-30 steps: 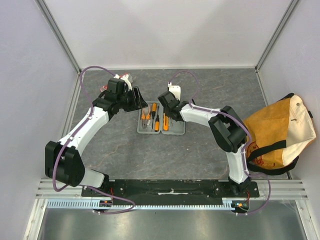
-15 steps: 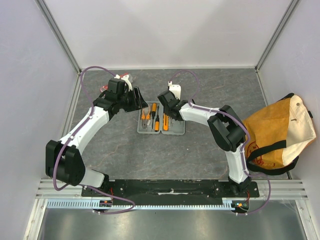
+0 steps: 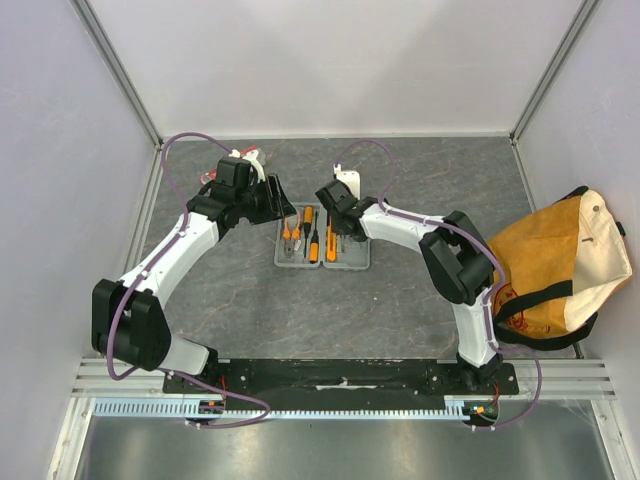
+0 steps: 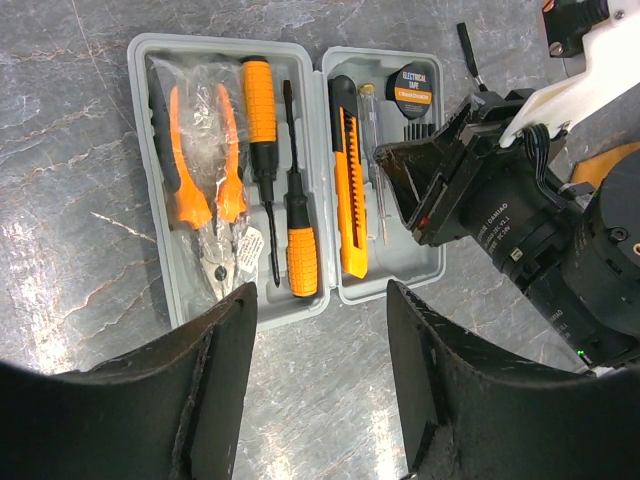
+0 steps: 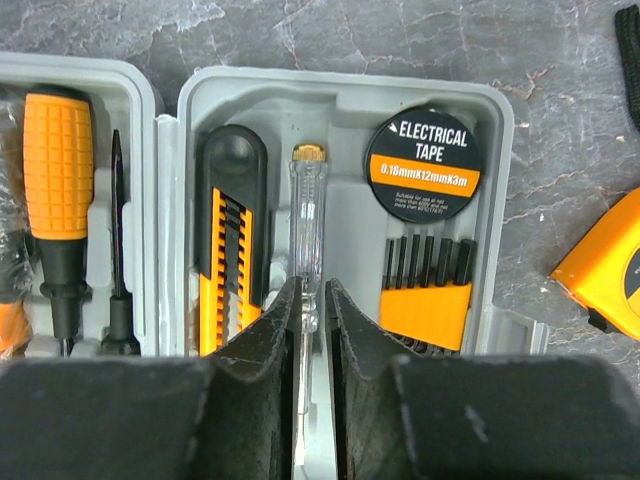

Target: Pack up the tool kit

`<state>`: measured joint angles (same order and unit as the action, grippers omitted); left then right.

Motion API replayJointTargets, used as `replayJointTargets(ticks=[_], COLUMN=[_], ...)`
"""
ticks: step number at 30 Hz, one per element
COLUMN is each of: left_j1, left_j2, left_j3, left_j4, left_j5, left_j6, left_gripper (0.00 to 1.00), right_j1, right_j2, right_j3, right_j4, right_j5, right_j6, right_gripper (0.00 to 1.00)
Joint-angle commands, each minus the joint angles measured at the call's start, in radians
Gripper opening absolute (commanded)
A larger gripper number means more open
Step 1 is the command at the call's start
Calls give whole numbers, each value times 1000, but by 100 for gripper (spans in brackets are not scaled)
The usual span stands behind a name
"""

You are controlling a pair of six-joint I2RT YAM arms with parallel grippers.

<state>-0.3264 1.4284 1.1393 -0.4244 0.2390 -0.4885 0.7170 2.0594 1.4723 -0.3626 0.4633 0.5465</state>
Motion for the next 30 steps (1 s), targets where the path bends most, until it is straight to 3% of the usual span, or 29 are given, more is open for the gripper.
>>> replayJointTargets(ticks=[1, 19, 24, 30], left_j1=[4, 3, 3, 3], left_j2=[4, 10, 9, 9], left_j3=[31, 30, 30, 28], left_j4=[6, 6, 6, 6], left_j5=[17, 17, 17, 19], left_j6=[28, 30, 30, 30], left_gripper=[61, 60, 60, 60], right_j1=[2, 15, 15, 18], right_j2=[-53, -64, -65, -102], right_j3=[-24, -66, -70, -60], right_j4=[-24, -22, -21, -16], right_j5=[-43, -64, -46, -22], right_j6=[-5, 1, 10, 9], right_gripper=[20, 15, 24, 25])
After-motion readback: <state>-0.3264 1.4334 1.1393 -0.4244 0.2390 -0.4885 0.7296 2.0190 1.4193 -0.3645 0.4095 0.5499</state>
